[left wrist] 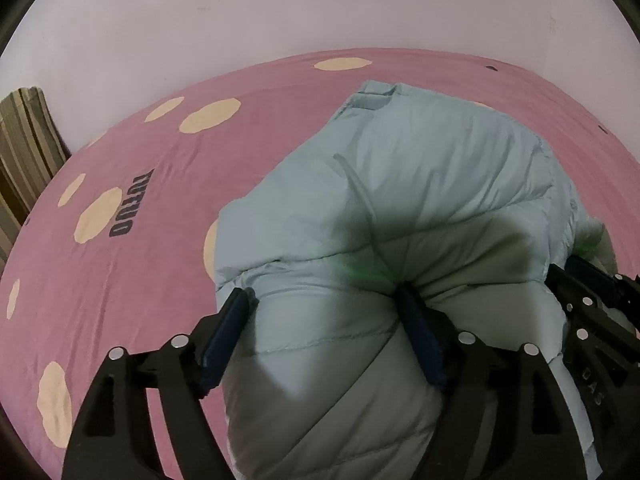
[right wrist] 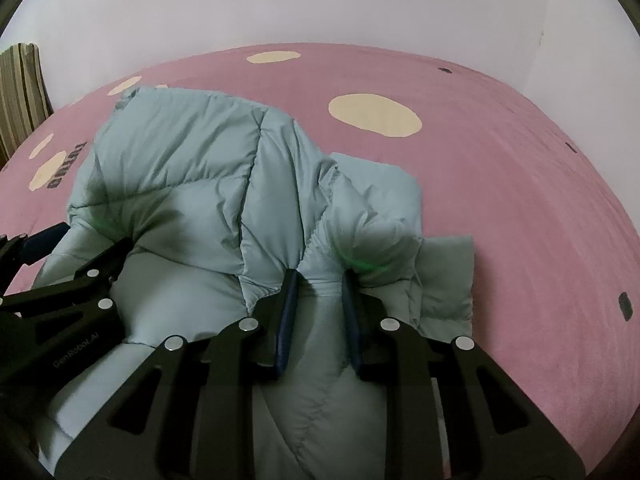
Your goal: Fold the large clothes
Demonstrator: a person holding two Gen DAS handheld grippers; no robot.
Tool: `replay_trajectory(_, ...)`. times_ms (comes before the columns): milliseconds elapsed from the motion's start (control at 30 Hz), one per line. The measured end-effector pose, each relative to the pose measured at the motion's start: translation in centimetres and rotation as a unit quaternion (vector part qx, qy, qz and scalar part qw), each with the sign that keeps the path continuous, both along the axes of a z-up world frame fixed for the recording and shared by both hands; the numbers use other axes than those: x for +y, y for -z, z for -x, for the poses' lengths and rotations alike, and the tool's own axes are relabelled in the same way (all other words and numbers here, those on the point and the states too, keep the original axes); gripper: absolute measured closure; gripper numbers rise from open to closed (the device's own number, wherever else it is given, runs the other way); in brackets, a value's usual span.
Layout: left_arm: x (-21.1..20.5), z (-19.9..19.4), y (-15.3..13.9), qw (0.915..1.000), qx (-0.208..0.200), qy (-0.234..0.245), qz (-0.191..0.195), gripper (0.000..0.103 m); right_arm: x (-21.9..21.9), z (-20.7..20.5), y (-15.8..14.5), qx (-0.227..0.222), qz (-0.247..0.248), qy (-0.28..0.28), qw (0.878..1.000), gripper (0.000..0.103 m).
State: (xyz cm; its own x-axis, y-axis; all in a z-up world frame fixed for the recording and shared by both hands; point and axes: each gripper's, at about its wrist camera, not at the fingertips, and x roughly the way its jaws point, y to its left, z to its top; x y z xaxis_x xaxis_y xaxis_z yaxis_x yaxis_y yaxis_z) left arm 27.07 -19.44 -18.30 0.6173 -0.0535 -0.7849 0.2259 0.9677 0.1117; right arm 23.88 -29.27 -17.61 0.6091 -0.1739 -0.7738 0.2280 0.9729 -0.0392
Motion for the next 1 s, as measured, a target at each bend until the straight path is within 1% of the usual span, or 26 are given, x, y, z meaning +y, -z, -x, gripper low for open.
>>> replay_trajectory(133, 0.5, 0.3, -0.7, 0.9999, 0.003, -0.005, 0.008, 0.022, 0.2, 0.1, -0.5, 0.004, 0.000, -0.002, 1.000, 0.076)
replay_trajectory(233, 0.6, 0.6, -0.9, 0.9999, 0.000, -0.010, 0.011, 0.021, 0.0, 0.2, -1.1, 0.007, -0.012, 0.000, 1.000, 0.071)
replay_trajectory(333, 0.5, 0.8, -1.1, 0.9999, -0.001, -0.009, 0.005, 0.021, -0.1, 0.3, -1.5, 0.010, -0.016, 0.003, 1.000, 0.067)
replay_trajectory(400, 0.3, 0.5, -1.2, 0.9999, 0.004, -0.009, -0.003, 0.021, -0.2, 0.3, -1.7, 0.013, -0.021, 0.004, 1.000, 0.060)
replay_trajectory(433, 0.2, 0.4, -1.2, 0.9999, 0.008, -0.009, -0.006, 0.021, -0.2, 0.3, -1.9, 0.016, -0.024, 0.006, 1.000, 0.058)
replay_trajectory(533, 0.2, 0.3, -1.9, 0.9998, 0.014, -0.008, -0.012, 0.021, -0.1, 0.6, -2.9, 0.018, -0.027, 0.013, 0.999, 0.046)
replay_trajectory(567, 0.2, 0.5, -2.1, 0.9998, 0.014, -0.008, -0.012, 0.021, 0.0, 0.8, -3.3, 0.017, -0.022, 0.017, 0.999, 0.039)
replay_trajectory(600, 0.3, 0.7, -2.2, 0.9998, 0.013, -0.007, -0.012, 0.021, 0.0, 1.0, -3.5, 0.015, -0.018, 0.020, 1.000, 0.036)
replay_trajectory(767, 0.9, 2.0, -3.0, 0.9998, 0.016, -0.011, 0.003, 0.021, 0.0, 2.4, -4.2, 0.018, -0.025, 0.031, 0.999, 0.036)
replay_trajectory(833, 1.1, 2.9, -3.7, 0.9998, 0.013, -0.007, 0.010, 0.021, 0.1, 3.3, -4.7, 0.014, -0.031, 0.033, 0.999, 0.036)
replay_trajectory(1000, 1.8, 6.2, -5.2, 0.9997, -0.006, 0.003, 0.022, 0.021, 0.7, 5.9, -5.6, 0.003, -0.028, 0.032, 0.999, 0.036)
